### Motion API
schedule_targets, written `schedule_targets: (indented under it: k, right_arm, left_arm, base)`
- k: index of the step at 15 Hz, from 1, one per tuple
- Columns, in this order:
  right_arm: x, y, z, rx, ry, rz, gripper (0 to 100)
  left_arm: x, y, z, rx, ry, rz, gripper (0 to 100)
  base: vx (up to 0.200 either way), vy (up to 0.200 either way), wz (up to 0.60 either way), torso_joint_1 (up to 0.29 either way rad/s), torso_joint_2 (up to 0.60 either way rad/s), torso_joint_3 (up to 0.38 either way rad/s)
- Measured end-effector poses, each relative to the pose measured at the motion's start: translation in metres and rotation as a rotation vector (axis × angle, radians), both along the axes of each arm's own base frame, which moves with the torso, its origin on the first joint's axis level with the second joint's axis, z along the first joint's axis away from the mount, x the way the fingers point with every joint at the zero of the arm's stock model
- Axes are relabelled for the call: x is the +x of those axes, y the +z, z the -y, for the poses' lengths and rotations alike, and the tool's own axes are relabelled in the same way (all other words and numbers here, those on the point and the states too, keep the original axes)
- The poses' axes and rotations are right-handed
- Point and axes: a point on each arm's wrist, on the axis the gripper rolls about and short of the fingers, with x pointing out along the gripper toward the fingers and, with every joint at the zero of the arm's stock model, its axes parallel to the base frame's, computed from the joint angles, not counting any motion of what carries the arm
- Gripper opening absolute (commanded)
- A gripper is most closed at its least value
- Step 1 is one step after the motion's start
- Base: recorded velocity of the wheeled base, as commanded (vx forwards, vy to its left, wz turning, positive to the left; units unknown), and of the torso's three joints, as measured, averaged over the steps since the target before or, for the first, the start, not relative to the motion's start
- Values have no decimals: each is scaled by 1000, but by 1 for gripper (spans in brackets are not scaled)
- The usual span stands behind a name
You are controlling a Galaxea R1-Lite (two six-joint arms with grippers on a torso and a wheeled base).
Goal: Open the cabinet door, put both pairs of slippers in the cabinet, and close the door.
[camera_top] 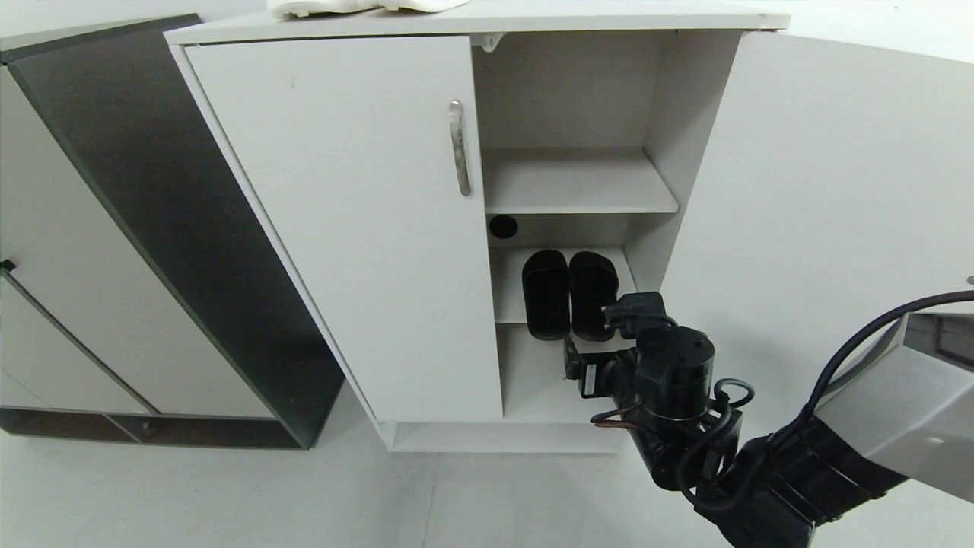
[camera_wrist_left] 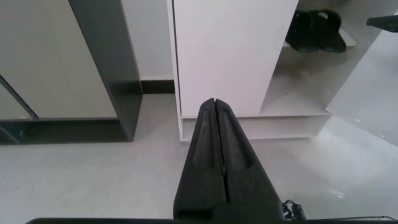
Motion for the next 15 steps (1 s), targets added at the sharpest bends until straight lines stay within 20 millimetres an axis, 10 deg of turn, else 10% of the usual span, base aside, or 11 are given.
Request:
schedule_targets:
  k: [15]
  right_arm:
    - [-10,-6,-7,0,36,5,100]
  left_arm:
    - [0,0,0,24,0,0,0]
  base:
    - [0,13,0,0,1,55]
